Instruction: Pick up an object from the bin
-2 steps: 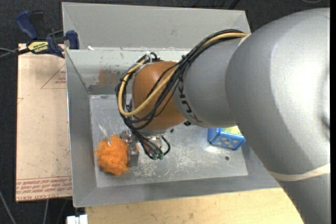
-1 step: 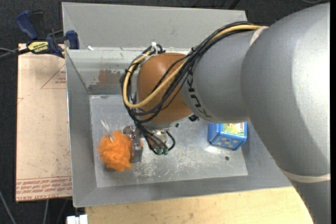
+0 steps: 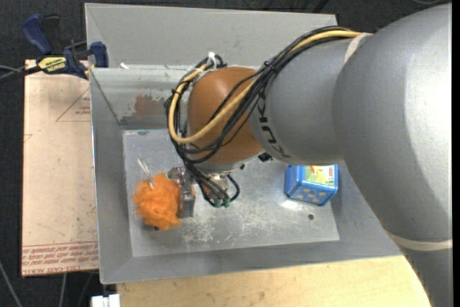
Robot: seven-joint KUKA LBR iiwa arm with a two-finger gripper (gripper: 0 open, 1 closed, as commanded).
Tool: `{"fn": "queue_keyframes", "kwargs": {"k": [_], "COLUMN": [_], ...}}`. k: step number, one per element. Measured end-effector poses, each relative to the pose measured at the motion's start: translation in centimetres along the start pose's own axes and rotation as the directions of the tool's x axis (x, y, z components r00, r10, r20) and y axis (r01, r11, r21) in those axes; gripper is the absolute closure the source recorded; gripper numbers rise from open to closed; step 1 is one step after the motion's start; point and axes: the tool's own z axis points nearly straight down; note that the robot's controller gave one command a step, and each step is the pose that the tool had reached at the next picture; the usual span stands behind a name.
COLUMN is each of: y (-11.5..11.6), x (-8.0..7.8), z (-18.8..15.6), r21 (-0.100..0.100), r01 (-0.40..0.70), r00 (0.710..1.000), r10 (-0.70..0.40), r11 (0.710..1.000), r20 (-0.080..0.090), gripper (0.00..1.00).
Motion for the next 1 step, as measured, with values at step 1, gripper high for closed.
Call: {"fn": "queue_keyframes", "kwargs": {"k": [1], "y": [-0.24], "x": [-0.56], "z": [-11.33], "r21": [0.001], "r01": [-0.007], "r00": [1.0], "r10": [0.007], "r11": [1.0], "r20": [-0.007], "gripper": [1.0]}}
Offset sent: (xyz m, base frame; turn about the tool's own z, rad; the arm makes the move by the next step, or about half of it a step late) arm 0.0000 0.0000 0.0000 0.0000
